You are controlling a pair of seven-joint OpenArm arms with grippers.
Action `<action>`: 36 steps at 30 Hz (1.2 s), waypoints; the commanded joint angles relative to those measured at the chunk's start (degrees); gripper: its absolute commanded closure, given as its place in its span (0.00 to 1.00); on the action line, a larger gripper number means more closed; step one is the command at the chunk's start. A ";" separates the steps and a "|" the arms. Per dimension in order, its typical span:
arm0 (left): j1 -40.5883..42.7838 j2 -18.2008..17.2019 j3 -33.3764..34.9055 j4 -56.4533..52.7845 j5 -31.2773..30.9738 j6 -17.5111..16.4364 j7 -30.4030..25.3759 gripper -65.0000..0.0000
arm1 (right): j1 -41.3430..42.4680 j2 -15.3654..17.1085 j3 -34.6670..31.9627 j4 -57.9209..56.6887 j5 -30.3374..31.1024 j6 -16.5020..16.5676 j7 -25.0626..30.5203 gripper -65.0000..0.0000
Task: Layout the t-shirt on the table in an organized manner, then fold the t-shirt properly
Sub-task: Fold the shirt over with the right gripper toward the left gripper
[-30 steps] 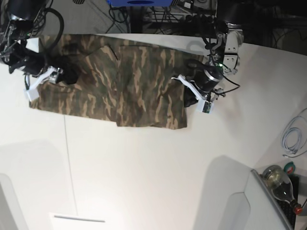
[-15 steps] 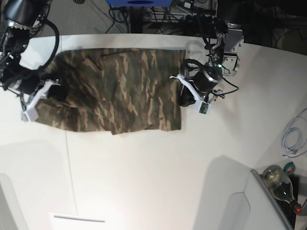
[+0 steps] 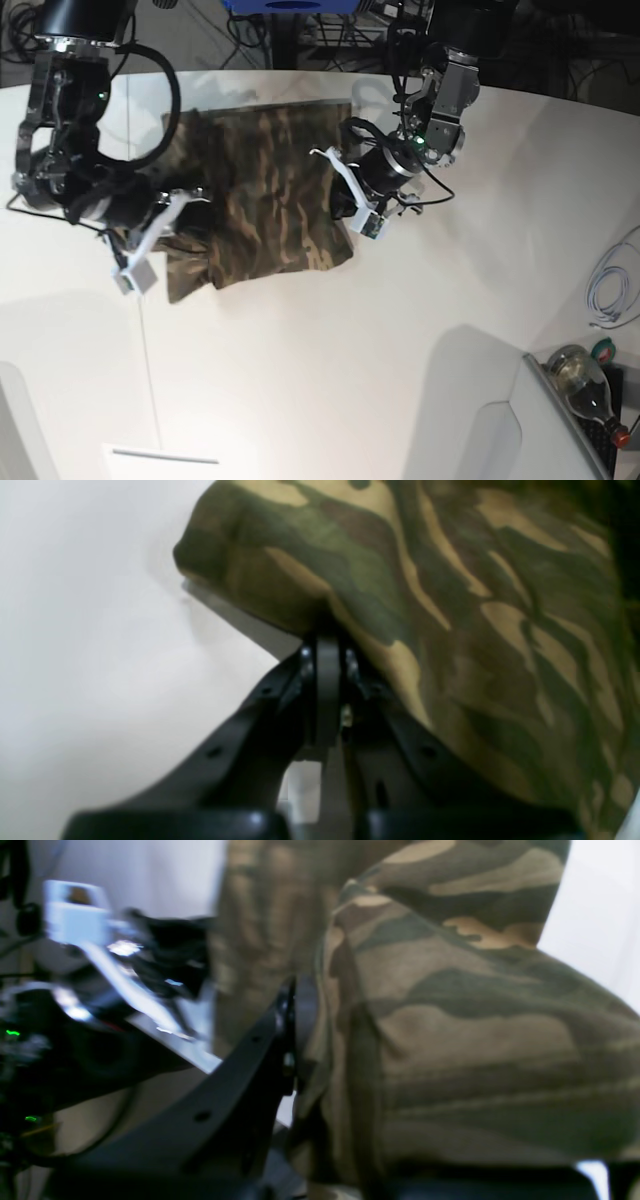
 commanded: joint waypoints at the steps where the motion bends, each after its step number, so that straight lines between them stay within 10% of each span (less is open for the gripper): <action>1: -0.70 -0.05 -0.05 0.78 -0.51 -0.38 -1.22 1.00 | 0.75 0.28 -1.24 0.99 1.16 -1.38 1.07 1.00; 19: -0.79 -0.05 -0.14 1.14 -0.86 -0.38 -1.22 1.00 | 4.79 0.54 -16.10 -10.71 -7.72 -16.59 8.28 1.00; 27: -0.35 -0.76 -0.31 2.89 -0.86 -0.38 -1.13 1.00 | 4.79 0.63 -17.77 -8.60 -8.69 -17.20 8.37 0.53; 36: 3.52 -5.24 -10.16 14.85 -0.77 -0.56 8.89 1.00 | 4.71 1.07 -26.56 -7.37 -19.59 -17.20 11.53 0.51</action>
